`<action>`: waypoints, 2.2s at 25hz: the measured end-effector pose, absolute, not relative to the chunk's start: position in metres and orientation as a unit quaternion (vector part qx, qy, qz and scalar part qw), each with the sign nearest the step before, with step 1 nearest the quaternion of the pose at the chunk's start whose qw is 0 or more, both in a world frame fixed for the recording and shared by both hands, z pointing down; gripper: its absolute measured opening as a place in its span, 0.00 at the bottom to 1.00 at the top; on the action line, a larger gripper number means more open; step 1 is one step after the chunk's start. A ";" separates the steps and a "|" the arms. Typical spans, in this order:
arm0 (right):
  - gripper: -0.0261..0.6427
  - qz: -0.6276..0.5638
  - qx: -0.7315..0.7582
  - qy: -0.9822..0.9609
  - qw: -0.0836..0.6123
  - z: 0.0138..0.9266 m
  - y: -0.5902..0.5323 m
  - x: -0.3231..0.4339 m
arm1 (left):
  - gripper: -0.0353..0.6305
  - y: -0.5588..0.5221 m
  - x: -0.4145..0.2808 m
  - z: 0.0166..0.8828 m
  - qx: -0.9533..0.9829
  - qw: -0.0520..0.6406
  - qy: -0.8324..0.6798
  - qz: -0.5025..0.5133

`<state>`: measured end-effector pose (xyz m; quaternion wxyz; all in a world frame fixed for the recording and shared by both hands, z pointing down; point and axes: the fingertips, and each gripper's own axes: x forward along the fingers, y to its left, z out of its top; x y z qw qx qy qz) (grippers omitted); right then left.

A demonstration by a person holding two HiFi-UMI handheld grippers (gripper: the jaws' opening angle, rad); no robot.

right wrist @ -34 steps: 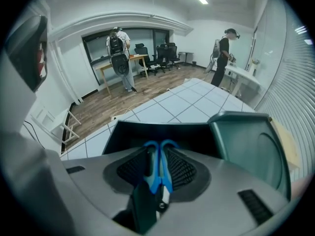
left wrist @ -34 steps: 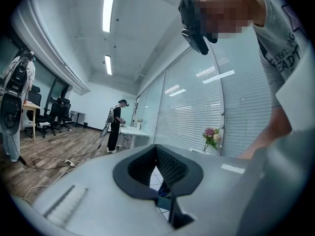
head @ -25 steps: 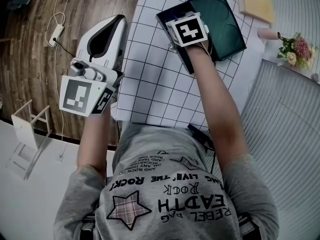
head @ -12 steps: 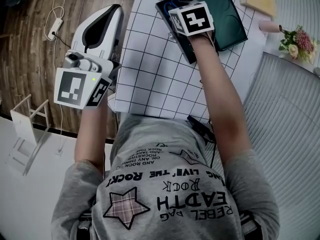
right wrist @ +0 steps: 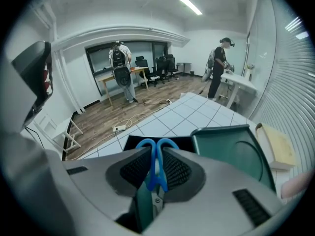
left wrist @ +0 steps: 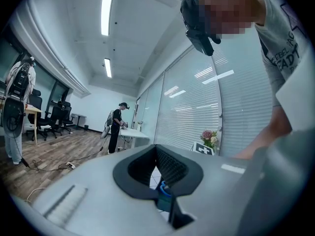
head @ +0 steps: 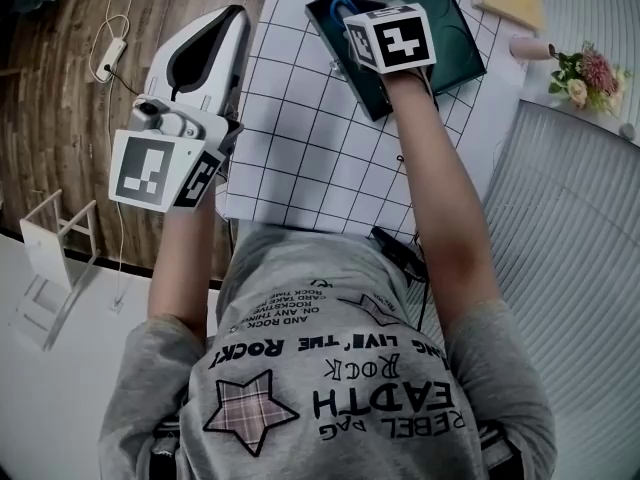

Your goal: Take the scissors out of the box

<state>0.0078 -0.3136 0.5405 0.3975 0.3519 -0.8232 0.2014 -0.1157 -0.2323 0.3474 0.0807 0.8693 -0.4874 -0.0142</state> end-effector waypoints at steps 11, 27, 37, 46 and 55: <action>0.16 0.185 0.378 -0.842 0.338 0.503 -0.303 0.020 | 0.07 -0.215 -0.107 0.340 0.870 0.076 -0.487 -0.017; 0.16 0.116 0.407 -0.871 0.249 0.436 -0.284 0.029 | 0.07 -0.186 -0.102 0.314 0.871 0.053 -0.488 -0.018; 0.16 0.074 0.413 -0.887 0.196 0.378 -0.271 0.029 | 0.07 -0.172 -0.099 0.292 0.873 0.033 -0.486 -0.017; 0.16 0.039 0.426 -0.894 0.138 0.321 -0.253 0.041 | 0.07 -0.161 -0.089 0.270 0.875 0.005 -0.483 -0.022; 0.16 0.027 0.441 -0.894 0.075 0.263 -0.229 0.070 | 0.07 -0.152 -0.075 0.242 0.880 -0.026 -0.474 -0.025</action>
